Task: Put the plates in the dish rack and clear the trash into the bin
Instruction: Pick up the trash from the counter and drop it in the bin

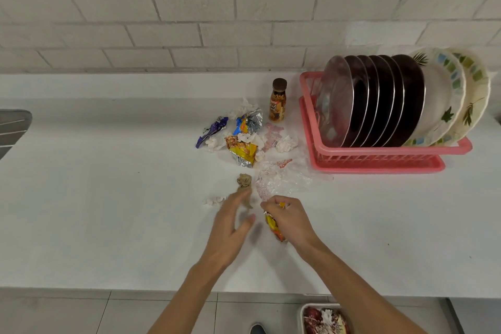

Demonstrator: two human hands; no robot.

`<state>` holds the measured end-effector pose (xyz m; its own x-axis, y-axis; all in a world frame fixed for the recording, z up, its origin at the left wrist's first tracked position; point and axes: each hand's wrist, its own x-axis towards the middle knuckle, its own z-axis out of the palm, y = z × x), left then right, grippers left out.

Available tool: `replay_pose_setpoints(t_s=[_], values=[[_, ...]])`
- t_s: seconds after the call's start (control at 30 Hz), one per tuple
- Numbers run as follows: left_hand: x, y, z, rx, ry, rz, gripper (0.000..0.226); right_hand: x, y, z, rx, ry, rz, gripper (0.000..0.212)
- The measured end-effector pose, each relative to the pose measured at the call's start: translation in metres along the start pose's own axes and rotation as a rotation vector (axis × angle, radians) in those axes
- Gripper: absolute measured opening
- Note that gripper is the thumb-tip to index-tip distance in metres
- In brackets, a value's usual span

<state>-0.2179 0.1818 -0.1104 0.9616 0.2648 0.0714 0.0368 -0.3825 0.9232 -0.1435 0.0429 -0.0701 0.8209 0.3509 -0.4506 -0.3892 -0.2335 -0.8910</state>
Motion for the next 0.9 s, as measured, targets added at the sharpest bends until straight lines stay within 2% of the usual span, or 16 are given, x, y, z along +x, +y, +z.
replay_pose_setpoints(t_s=[0.07,0.1,0.2,0.27,0.4,0.57,0.67,0.77,0.9], values=[[0.012,-0.012,-0.015,0.174,0.185,-0.011,0.040,0.004,0.002,-0.008,-0.075,0.050,-0.048,0.028],[0.019,-0.018,-0.021,0.260,0.229,-0.028,0.040,0.005,0.003,-0.011,-0.119,0.060,-0.072,0.029],[0.039,-0.041,-0.037,0.541,0.153,-0.190,0.046,0.012,0.009,-0.016,-0.230,0.085,-0.116,0.032],[0.044,-0.057,-0.039,0.644,0.081,-0.270,0.044,0.017,0.012,-0.018,-0.282,0.087,-0.129,0.038],[0.045,-0.072,-0.035,0.436,0.129,-0.218,0.018,0.020,0.018,-0.023,-0.342,0.075,-0.113,0.037],[0.036,-0.069,-0.037,0.361,0.151,-0.142,0.021,0.019,0.024,-0.029,-0.391,0.068,-0.083,0.015],[0.027,-0.056,-0.034,0.196,0.145,-0.225,0.022,0.015,0.025,-0.031,-0.357,0.046,-0.099,0.023],[0.017,-0.040,-0.024,0.028,0.110,-0.283,0.034,0.009,0.025,-0.031,-0.272,0.021,-0.143,0.025],[0.007,-0.019,-0.010,-0.106,0.083,-0.339,0.043,0.001,0.027,-0.035,-0.214,-0.014,-0.086,0.025]])
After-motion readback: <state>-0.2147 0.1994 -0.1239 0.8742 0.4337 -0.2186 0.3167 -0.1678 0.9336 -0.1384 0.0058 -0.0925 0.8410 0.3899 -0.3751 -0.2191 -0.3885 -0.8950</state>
